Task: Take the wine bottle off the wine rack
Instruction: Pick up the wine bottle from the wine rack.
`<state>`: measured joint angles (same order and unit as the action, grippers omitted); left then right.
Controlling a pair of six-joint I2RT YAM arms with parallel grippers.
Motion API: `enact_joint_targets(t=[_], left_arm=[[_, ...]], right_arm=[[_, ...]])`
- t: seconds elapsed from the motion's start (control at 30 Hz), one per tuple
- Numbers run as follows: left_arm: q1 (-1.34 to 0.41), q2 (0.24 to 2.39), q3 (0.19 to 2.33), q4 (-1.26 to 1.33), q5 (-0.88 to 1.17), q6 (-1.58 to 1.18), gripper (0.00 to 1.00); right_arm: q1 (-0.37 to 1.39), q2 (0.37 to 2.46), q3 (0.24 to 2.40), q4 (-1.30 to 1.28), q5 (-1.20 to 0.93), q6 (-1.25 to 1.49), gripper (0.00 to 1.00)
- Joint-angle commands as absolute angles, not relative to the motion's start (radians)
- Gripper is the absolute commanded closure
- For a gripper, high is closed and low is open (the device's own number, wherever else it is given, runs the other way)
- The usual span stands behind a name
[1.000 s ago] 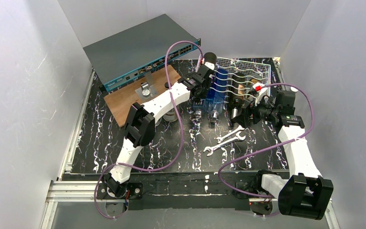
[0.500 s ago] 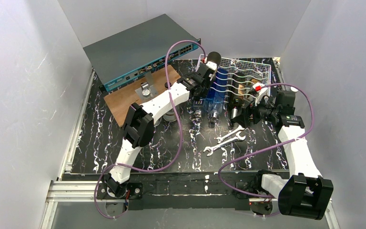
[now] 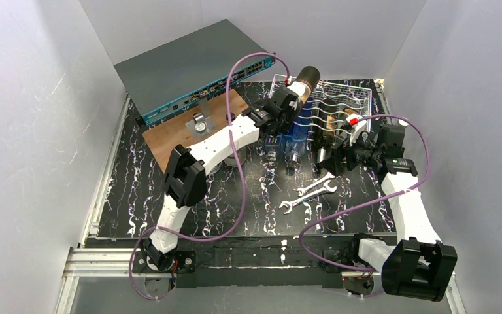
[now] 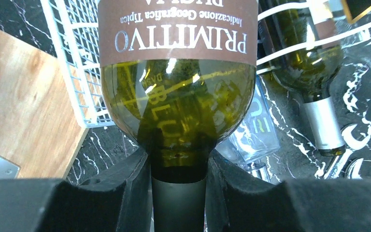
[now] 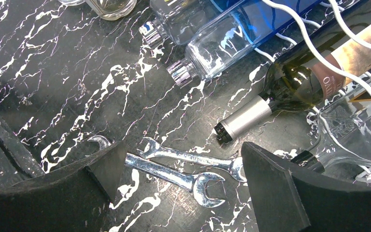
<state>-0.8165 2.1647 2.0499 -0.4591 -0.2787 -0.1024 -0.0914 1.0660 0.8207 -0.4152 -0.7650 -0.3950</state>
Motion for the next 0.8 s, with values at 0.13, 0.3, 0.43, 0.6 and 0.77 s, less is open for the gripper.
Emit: enact_joint_targets(t=[0.13, 0.3, 0.43, 0.6, 0.77], left_arm=[[-0.824, 1.959, 2.028, -0.344, -0.283, -0.092, 1.0], [-0.829, 1.909, 1.981, -0.344, -0.24, -0.105, 1.0], [-0.83, 1.848, 1.922, -0.353, -0.2, -0.121, 1.0], [-0.834, 1.763, 1.841, -0.389, -0.142, -0.14, 1.0], [-0.835, 1.652, 1.732, -0.412, -0.091, -0.158, 1.0]], right_arm=[[-0.092, 1.051, 0.824, -0.4, -0.772, -0.407, 0.02], [-0.091, 1.054, 0.825, -0.4, -0.771, -0.408, 0.02], [-0.089, 1.055, 0.825, -0.403, -0.77, -0.412, 0.02], [-0.086, 1.056, 0.827, -0.408, -0.771, -0.42, 0.02], [-0.086, 1.053, 0.827, -0.418, -0.783, -0.436, 0.02]])
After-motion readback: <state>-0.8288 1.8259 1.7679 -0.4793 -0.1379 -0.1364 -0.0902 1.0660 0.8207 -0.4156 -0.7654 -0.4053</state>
